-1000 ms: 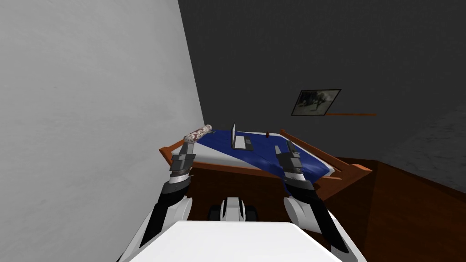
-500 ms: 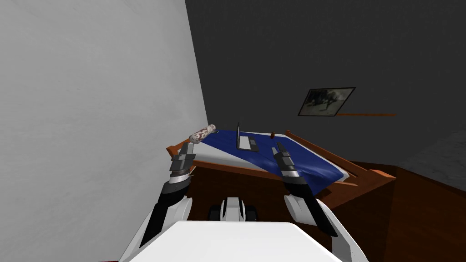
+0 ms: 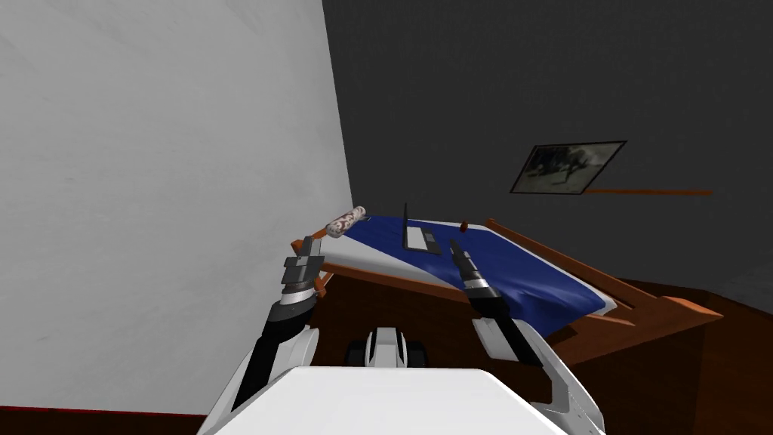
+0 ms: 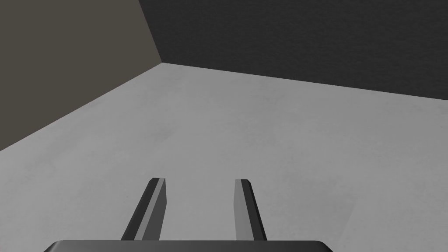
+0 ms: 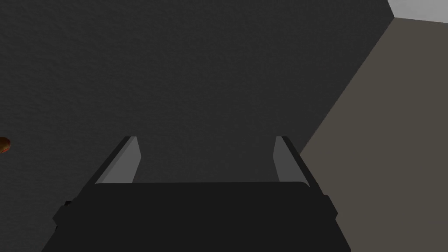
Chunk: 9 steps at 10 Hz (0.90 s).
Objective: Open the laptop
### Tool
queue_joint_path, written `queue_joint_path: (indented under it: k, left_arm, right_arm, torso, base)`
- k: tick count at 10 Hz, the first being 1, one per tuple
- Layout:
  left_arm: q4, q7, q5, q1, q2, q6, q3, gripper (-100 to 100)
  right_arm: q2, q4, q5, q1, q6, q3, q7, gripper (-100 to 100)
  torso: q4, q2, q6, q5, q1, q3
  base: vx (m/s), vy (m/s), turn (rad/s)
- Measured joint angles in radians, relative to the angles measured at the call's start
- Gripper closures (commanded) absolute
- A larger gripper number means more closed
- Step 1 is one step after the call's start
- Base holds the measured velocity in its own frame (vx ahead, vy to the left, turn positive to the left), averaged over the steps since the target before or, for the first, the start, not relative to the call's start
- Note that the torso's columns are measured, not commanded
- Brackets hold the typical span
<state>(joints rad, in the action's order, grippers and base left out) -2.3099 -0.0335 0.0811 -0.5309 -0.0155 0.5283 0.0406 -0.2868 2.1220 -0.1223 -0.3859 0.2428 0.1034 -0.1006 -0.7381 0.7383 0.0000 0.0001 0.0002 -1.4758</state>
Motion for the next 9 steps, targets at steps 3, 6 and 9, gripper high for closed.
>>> queue_joint_path:
  k: [3, 6, 9]
  left_arm:
    - [0.0, 0.0, 0.0, 0.0, 0.0, 0.0, 0.0, 0]
    - [0.0, 0.0, 0.0, 0.0, 0.0, 0.0, 0.0, 0]
    - [0.0, 0.0, 0.0, 0.0, 0.0, 0.0, 0.0, 0]
  right_arm:
    - [-0.056, -0.074, -0.075, 0.043, -0.047, 0.016, -0.064, -100]
    - [-0.114, -0.145, -0.157, 0.084, -0.104, 0.027, -0.134, -100]
    - [-0.179, -0.225, -0.242, 0.129, -0.163, 0.037, -0.207, -100]
  torso:
    - [0.0, 0.0, 0.0, 0.0, 0.0, 0.0]
    - [0.0, 0.0, 0.0, 0.0, 0.0, 0.0]
    - [0.0, -0.001, 0.0, 0.0, -0.002, -0.001]
  base:
    - [0.031, 0.138, 0.098]
    - [0.035, 0.155, 0.103]
    - [0.045, 0.125, 0.085]
